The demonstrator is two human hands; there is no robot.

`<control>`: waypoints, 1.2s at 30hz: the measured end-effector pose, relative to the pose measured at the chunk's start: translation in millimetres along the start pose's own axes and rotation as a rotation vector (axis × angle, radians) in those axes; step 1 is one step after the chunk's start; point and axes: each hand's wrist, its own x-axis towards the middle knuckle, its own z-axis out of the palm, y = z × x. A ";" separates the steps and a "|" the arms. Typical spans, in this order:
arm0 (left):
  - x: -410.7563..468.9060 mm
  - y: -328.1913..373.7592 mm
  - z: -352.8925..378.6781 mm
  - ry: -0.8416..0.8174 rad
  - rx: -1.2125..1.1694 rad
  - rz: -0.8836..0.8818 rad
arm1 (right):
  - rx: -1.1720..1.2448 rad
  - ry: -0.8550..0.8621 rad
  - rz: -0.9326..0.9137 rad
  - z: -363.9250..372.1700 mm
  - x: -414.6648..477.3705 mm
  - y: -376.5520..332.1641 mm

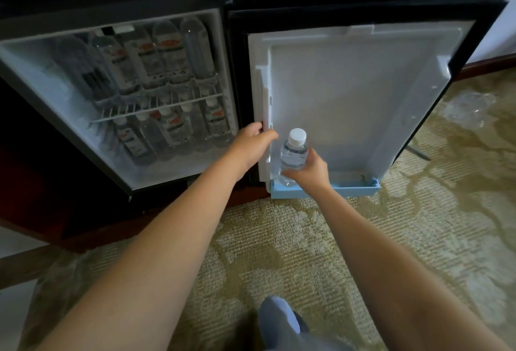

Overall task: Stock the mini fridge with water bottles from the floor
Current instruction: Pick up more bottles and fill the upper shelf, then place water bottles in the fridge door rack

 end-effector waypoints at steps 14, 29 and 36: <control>-4.0 -8.5 0.0 0.022 -0.009 -0.024 | -0.099 -0.135 0.110 12.6 -3.0 11.1; -130.1 -30.7 -81.2 0.099 0.199 -0.163 | -0.265 -0.432 0.021 7.8 -115.8 -96.2; -212.2 -66.6 -154.0 0.463 0.178 -0.156 | -0.529 -0.677 -0.333 67.4 -211.1 -196.6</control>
